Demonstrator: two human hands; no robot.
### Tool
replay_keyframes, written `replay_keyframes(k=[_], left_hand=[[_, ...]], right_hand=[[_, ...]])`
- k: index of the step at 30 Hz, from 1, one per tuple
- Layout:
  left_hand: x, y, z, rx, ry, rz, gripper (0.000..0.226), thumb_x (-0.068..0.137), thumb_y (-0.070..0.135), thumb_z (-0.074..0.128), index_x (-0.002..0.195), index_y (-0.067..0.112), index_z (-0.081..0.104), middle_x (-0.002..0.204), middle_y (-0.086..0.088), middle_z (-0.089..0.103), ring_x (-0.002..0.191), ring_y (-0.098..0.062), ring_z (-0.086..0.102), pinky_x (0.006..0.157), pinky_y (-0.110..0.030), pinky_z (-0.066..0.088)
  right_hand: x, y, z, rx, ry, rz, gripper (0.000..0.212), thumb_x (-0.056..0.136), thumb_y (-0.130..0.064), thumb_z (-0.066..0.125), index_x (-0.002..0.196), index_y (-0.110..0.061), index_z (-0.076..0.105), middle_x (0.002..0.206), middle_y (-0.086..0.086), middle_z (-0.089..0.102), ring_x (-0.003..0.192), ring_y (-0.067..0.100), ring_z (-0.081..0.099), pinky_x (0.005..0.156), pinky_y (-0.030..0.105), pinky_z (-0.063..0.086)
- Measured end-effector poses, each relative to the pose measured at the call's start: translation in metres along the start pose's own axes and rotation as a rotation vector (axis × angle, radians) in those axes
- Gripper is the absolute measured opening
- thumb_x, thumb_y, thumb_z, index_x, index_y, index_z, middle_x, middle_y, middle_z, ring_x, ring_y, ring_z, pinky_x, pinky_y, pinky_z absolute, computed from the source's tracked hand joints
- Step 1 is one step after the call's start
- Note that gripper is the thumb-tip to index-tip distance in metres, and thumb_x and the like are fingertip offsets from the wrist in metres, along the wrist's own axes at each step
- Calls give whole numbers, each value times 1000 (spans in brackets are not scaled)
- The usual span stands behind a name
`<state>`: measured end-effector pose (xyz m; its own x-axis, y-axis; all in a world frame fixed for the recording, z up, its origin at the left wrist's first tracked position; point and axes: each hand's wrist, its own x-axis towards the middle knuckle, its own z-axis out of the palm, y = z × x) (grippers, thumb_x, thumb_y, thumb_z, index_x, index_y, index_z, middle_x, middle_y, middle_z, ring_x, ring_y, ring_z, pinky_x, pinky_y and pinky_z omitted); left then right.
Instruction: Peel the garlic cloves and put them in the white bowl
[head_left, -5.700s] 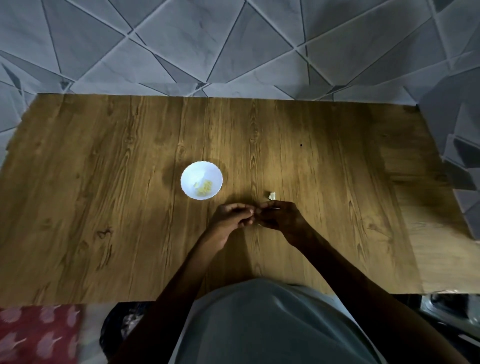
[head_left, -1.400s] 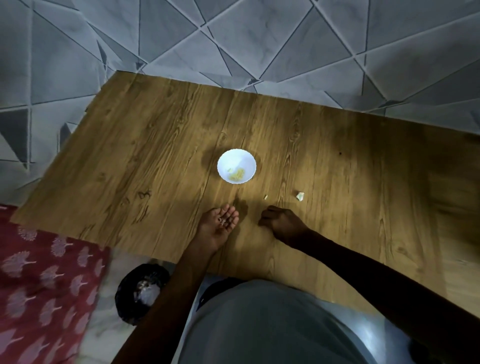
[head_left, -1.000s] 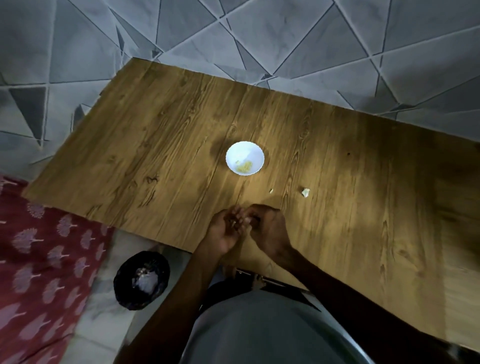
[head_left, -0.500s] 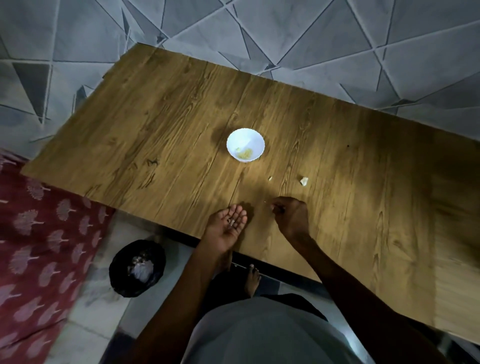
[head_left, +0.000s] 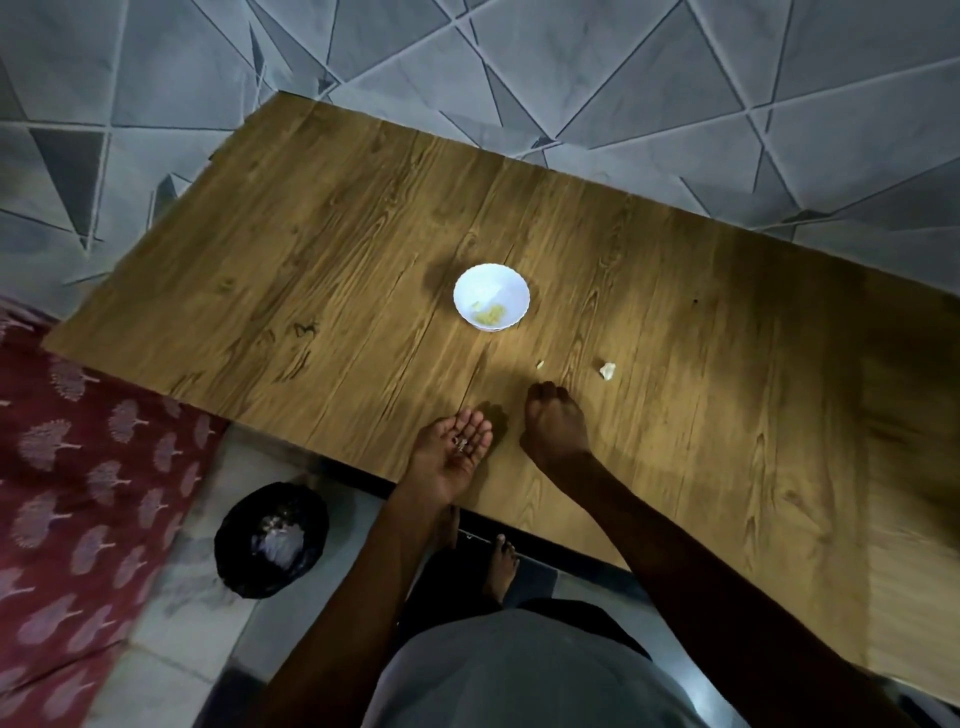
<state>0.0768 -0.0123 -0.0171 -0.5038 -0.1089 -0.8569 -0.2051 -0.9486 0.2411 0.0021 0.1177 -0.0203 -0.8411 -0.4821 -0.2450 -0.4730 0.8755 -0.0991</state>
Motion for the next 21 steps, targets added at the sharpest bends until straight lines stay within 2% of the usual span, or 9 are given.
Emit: replay_keyframes(k=[2,3,5,7,10,13,15,18,21], left_hand=[[-1,2,-1,-9,-6,11,33,102,15,33,90,3,62,86,-11,66,84,-23,61,91,-35,47],[-2,2,-2,-19,-11,20,33,102,15,33,90,3,61,87,-12,66,84,-23,62,89,-35,48],[-3,5,-7,-13,-19,39,32,102,14,33,89,3,60,90,-12,65,84,-23,62,86,-34,48],[-7,9,-15,-28,-34,38,28,100,14,36,86,5,58,91,-12,62,79,-22,61,76,-30,49],[-22,18,-37,-50,-82,-21,39,99,19,36,77,4,64,77,-12,60,66,-22,62,63,-25,51],[-38,36,-64,-135,-117,-36,49,100,21,33,68,3,65,64,-10,63,55,-21,65,51,-22,54],[-46,50,-87,-208,-108,17,42,101,22,36,75,6,66,69,-6,64,63,-19,64,60,-22,55],[-52,77,-129,-323,-53,80,30,100,19,42,85,8,65,74,-7,69,68,-18,66,64,-26,56],[-55,109,-180,-438,5,141,27,101,17,41,91,9,64,75,-8,72,76,-19,65,78,-29,50]], right_hand=[[-2,-3,-1,38,-31,23,60,81,-14,66,134,3,46,128,19,54,115,33,53,93,35,47],[-5,-6,-5,160,-31,46,53,78,-12,68,127,2,54,123,18,59,112,33,57,89,32,47],[-16,-22,-16,482,39,68,27,73,-10,64,99,-3,68,101,11,70,95,26,65,75,20,44],[-34,-49,-27,701,112,-18,15,70,-12,59,79,-7,69,85,1,71,79,17,67,67,13,42],[-52,-97,-30,579,60,-237,13,74,-7,63,84,-10,71,92,10,68,86,24,64,76,31,52],[-59,-138,-19,405,73,-312,12,79,-8,67,88,-12,72,97,7,68,91,24,64,79,33,53],[-60,-164,-14,330,153,-352,4,78,-14,72,80,-16,74,87,3,69,80,18,66,71,27,51],[-61,-205,-11,450,5,-430,12,83,-13,64,88,-14,75,96,5,69,89,20,63,81,29,48],[-62,-257,1,602,-100,-548,24,83,-10,56,95,-13,76,100,8,71,90,21,65,81,31,53]])
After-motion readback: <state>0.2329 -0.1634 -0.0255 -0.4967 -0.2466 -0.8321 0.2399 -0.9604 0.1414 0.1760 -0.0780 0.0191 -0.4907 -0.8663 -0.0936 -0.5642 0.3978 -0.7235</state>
